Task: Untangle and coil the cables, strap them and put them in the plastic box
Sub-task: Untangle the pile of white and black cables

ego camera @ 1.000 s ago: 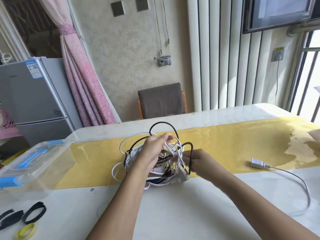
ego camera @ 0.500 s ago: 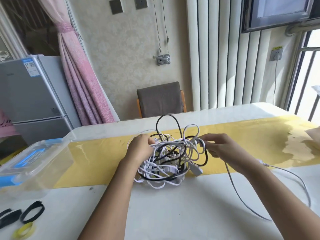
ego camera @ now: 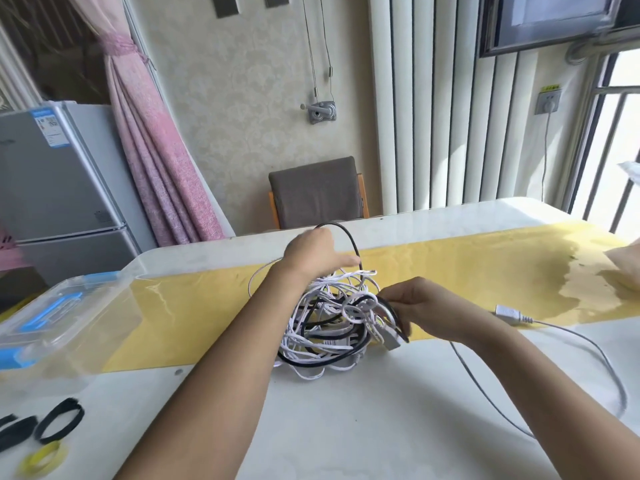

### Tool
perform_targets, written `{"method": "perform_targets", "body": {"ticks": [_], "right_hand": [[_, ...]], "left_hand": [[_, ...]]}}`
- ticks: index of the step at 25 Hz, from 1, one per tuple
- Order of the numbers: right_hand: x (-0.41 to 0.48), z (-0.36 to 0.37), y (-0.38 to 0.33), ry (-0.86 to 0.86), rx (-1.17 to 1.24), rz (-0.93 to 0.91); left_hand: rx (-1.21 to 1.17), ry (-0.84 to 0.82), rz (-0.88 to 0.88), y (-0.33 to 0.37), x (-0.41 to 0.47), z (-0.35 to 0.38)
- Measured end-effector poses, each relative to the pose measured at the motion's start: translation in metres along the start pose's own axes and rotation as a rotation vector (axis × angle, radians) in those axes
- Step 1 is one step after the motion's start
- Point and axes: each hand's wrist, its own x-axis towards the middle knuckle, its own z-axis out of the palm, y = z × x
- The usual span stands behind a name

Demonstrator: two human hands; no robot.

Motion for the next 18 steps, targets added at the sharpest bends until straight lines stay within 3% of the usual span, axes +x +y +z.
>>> {"method": "perform_targets", "body": {"ticks": [3, 5, 9, 11, 14, 16, 18], "right_hand": [[0.002, 0.003, 0.002, 0.042, -0.117, 0.033], [0.003, 0.003, 0.004, 0.025, -0.106, 0.09], [0.001, 0.001, -0.001, -0.006, -0.087, 0.109], [0.0, 0.002, -0.001, 0.001, -0.136, 0.11], [0.002, 0.007, 0.001, 0.037, -0.177, 0.153], [0.005, 0.009, 0.003, 0.175, -0.256, 0.162], [0.009, 0.008, 0.006, 0.42, -0.406, 0.116]], "left_hand": [[0.218, -0.55, -0.067, 0.018, 0.02, 0.014], [0.289, -0.794, -0.148, 0.02, 0.035, 0.025], [0.444, -0.833, -0.16, 0.019, 0.059, 0.041], [0.446, -0.746, -0.099, 0.021, 0.059, 0.055], [0.222, -0.245, -0.162, 0.005, 0.054, 0.073], [-0.267, 0.016, -0.326, -0.02, 0.065, 0.059], [-0.934, 0.261, -0.422, -0.047, 0.078, 0.024]]}}
